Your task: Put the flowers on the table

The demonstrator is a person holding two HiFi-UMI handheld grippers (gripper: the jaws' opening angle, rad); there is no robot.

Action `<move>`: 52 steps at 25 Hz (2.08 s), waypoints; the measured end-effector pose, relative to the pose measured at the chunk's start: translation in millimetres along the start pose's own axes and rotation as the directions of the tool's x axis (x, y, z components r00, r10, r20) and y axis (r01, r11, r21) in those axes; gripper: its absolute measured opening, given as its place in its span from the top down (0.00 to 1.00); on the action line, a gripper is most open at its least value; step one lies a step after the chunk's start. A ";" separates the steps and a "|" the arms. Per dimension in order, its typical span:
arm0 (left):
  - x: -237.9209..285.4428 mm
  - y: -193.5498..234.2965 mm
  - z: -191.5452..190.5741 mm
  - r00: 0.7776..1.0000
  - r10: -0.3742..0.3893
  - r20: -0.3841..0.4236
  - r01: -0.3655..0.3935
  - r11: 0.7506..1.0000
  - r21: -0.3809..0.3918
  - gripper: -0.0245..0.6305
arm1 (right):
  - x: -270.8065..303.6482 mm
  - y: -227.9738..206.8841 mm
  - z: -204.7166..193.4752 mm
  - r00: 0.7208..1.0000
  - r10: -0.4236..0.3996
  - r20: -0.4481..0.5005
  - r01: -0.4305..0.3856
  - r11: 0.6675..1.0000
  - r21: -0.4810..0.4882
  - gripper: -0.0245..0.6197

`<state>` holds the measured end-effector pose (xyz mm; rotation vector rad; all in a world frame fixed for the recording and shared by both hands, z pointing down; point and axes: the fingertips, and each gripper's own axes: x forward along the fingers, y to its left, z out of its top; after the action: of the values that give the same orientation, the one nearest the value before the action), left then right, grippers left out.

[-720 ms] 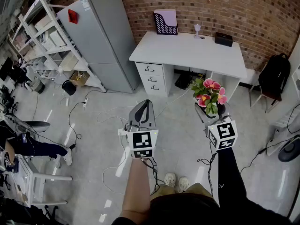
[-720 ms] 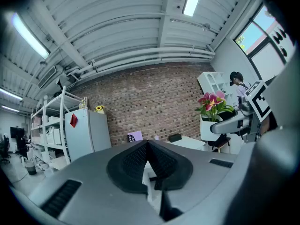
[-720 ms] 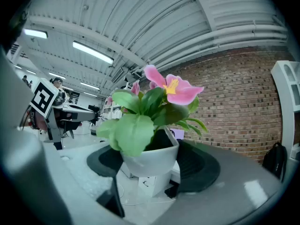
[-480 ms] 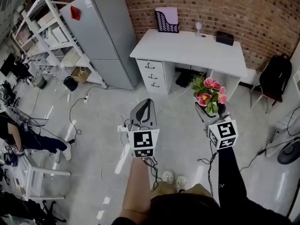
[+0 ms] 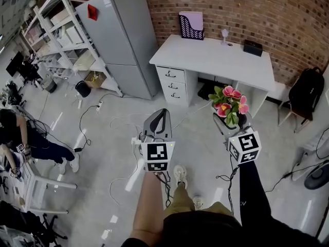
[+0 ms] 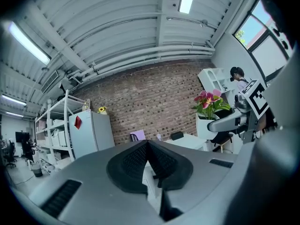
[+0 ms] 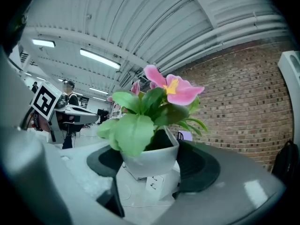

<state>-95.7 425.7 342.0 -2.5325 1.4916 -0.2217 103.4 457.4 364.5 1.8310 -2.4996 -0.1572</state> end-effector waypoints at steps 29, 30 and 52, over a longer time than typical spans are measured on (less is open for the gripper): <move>267.2 194.4 -41.7 0.997 -0.071 0.022 0.072 0.996 -0.052 0.95 | 324.9 -49.8 -8.2 0.997 -0.069 0.024 0.069 0.997 -0.023 0.43; 272.6 199.7 -42.7 0.997 -0.069 0.021 0.070 0.996 -0.053 0.95 | 331.8 -50.3 -7.9 0.997 -0.069 0.025 0.069 0.997 -0.021 0.43; 441.6 257.3 -65.7 0.998 -0.060 0.024 0.062 0.996 -0.069 0.95 | 522.6 -116.8 -20.4 0.993 0.050 0.106 -0.056 0.997 0.048 0.43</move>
<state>-115.8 -89.0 357.1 -2.6286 1.4392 -0.1532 57.8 -76.6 357.8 1.8186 -2.6434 -0.1936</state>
